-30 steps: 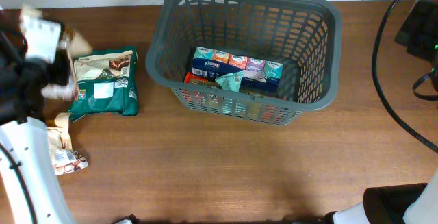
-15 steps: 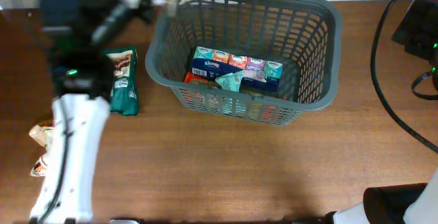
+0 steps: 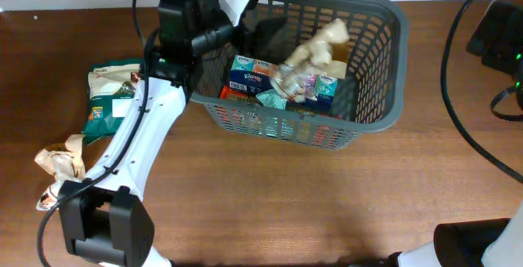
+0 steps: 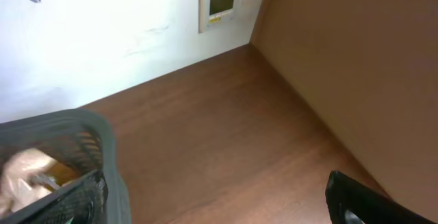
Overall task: Pack container
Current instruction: 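Lift the rice pouch with the left gripper and drop it into the basket, then lower the left gripper onto the second tan rice pouch and grasp it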
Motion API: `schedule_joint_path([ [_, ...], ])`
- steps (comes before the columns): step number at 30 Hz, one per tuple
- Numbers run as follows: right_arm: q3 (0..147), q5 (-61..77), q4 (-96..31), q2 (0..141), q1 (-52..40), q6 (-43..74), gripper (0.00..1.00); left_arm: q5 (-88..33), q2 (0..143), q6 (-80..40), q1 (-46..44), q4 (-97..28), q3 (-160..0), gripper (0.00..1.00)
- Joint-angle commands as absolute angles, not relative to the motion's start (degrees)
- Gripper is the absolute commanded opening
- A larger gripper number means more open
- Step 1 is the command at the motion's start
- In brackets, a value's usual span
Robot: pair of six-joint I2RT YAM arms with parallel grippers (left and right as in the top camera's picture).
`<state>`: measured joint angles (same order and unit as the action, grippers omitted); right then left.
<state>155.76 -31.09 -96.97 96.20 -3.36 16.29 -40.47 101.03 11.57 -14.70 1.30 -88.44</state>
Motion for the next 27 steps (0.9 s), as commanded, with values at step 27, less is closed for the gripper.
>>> schedule_joint_path([
  [27,155.81,-30.15,-97.12,96.14,-2.92,16.4,0.99,9.72,83.92,19.9,30.35,-60.88,-75.94,0.87],
])
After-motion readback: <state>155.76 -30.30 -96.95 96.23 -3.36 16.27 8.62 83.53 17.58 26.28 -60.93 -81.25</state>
